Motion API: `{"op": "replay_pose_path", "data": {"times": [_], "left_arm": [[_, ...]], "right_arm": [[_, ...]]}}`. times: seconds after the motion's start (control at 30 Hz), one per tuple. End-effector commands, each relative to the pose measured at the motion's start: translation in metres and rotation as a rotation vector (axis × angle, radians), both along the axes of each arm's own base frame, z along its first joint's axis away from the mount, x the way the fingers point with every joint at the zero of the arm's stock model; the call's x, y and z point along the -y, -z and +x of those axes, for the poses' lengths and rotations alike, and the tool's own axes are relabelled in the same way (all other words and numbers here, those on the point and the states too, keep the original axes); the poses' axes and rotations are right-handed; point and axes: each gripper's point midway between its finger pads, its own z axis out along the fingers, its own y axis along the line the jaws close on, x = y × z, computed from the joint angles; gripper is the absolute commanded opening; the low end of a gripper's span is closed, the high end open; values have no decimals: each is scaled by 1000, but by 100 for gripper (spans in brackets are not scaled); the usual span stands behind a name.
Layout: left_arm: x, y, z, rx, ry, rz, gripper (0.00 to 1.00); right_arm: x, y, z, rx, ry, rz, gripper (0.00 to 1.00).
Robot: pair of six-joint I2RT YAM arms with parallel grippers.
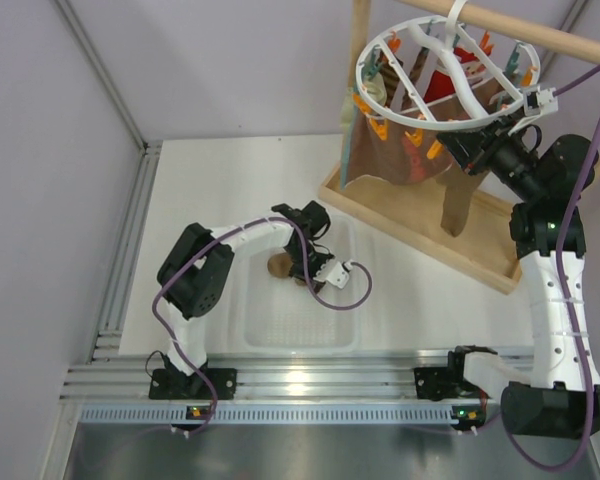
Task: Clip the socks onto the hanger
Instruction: Pick up the sock from the bin.
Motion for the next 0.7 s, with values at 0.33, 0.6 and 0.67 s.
{"op": "replay_pose_path", "data": {"times": [0.33, 0.6, 0.67], "left_arm": [[59, -191, 4, 77, -169, -397, 0], [106, -395, 40, 276, -269, -931, 0], [110, -430, 44, 248, -331, -1029, 0]], "right_arm": [[-1, -27, -8, 72, 8, 24, 0], [0, -30, -3, 67, 17, 66, 0], [1, -31, -1, 64, 18, 74, 0]]}}
